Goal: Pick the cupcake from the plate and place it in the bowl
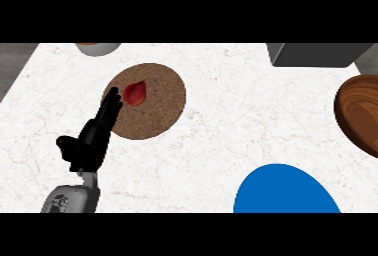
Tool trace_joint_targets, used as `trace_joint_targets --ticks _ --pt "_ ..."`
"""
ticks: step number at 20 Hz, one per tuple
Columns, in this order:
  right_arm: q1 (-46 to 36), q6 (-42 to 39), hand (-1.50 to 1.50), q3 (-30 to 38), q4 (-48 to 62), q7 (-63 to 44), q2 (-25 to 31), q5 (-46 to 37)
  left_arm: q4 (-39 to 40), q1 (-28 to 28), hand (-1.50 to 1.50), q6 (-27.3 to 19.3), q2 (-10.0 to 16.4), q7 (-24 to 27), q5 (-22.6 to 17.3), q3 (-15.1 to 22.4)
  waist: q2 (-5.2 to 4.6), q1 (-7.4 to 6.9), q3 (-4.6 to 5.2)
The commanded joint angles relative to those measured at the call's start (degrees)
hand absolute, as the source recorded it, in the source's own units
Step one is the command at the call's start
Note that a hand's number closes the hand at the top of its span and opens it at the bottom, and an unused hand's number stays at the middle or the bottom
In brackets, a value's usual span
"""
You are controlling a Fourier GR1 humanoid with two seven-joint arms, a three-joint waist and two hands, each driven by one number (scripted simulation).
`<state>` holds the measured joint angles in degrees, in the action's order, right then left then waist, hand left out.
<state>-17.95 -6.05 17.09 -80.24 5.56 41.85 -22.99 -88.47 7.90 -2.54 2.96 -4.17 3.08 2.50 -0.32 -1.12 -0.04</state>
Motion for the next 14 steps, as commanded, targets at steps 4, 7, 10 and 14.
trace_joint_targets --ticks 4,7,10,14 --pt "-11.39 4.96 1.5 0.11 28.15 13.52 2.01 -5.63 0.51 3.12 0.0 0.45 0.6 -2.23 -0.66 -1.24 -0.15 -0.42 -0.03" --pt "-12.54 2.83 1.5 -1.83 33.62 14.66 1.94 -7.33 -0.73 0.48 0.0 -0.97 -1.0 -0.9 2.07 1.62 -0.04 -0.11 -0.01" --pt "-13.67 0.56 1.5 -0.19 41.98 16.56 0.63 -5.11 -0.69 0.6 0.0 1.12 0.81 -0.41 -0.08 -0.35 -0.29 -0.94 -0.07" --pt "-14.42 -8.94 -1.5 -0.84 46.93 23.91 3.36 -3.74 -0.06 0.98 0.0 -1.8 -2.16 -1.04 2.13 1.74 -0.07 0.0 -0.04"
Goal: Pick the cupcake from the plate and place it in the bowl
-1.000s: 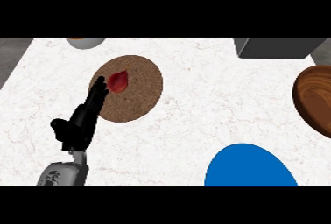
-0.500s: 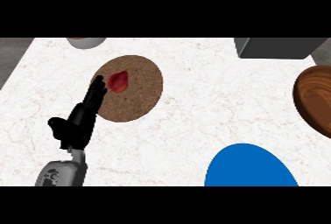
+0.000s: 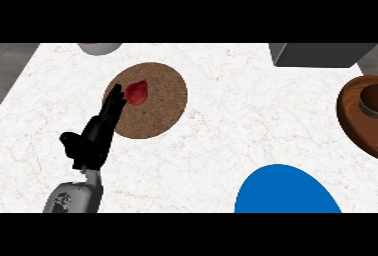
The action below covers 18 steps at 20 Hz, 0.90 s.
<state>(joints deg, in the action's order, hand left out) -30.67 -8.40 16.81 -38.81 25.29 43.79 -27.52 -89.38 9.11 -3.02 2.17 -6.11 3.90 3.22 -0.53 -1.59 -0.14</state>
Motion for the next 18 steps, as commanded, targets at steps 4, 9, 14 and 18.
trace_joint_targets --ticks 4,9,14,18 --pt "-3.96 -6.95 -1.5 3.08 13.22 14.36 2.8 3.1 0.89 0.64 0.0 0.72 1.51 0.87 -0.73 -2.11 -0.05 0.15 -0.03" --pt "-4.98 -7.16 -1.5 8.96 13.59 17.97 1.43 9.47 2.06 2.39 0.0 0.78 1.36 0.28 -0.74 -2.26 0.21 1.09 0.02" --pt "-9.02 -11.6 -1.5 11.96 18.41 14.81 5.32 12.44 -3.01 -0.39 0.0 0.88 1.36 -2.43 -0.96 -1.43 0.3 0.51 0.04" --pt "-7.35 -18.92 -1.5 14.39 21.65 14.12 9.8 15.35 -2.68 -1.17 0.0 -1.43 -1.58 -2.16 1.26 1.29 0.31 0.85 0.03"
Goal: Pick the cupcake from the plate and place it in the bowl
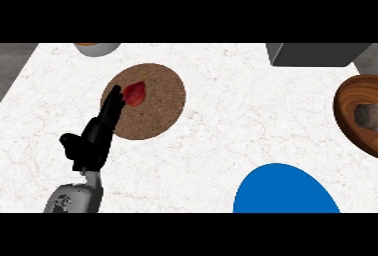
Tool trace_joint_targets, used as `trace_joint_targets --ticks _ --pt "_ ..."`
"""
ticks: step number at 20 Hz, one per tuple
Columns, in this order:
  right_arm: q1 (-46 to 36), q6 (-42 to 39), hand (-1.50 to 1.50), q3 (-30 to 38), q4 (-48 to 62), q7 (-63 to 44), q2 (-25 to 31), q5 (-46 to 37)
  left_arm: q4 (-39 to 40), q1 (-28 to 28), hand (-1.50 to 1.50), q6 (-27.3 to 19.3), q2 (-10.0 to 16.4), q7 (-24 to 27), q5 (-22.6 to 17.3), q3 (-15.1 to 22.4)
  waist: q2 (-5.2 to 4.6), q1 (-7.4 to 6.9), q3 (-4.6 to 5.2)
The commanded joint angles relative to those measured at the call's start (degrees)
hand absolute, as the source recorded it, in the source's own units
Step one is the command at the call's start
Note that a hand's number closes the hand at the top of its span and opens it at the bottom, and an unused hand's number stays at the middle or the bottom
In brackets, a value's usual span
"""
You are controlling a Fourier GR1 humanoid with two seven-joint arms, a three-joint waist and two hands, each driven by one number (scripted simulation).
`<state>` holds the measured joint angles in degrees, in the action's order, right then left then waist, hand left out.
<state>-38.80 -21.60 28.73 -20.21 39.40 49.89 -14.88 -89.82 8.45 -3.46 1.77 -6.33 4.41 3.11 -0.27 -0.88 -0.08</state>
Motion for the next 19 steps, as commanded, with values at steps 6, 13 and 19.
trace_joint_targets --ticks 6,13,19 --pt "3.25 -13.76 -1.5 5.11 7.06 1.09 7.15 6.13 2.44 -1.17 0.0 0.17 -0.08 3.34 -0.21 -0.95 -0.19 0.09 -0.07" --pt "8.42 -22.78 -1.5 4.44 6.02 4.01 10.05 7.17 -0.51 -0.98 0.0 0.01 -0.59 0.3 -0.31 -0.04 -0.05 0.33 -0.17" --pt "10.84 -24.59 -1.5 3.92 4.37 5.07 10.08 8.37 2.14 0.05 0.0 -0.16 -0.68 1.28 -0.07 -0.54 -0.21 0.49 -0.2"
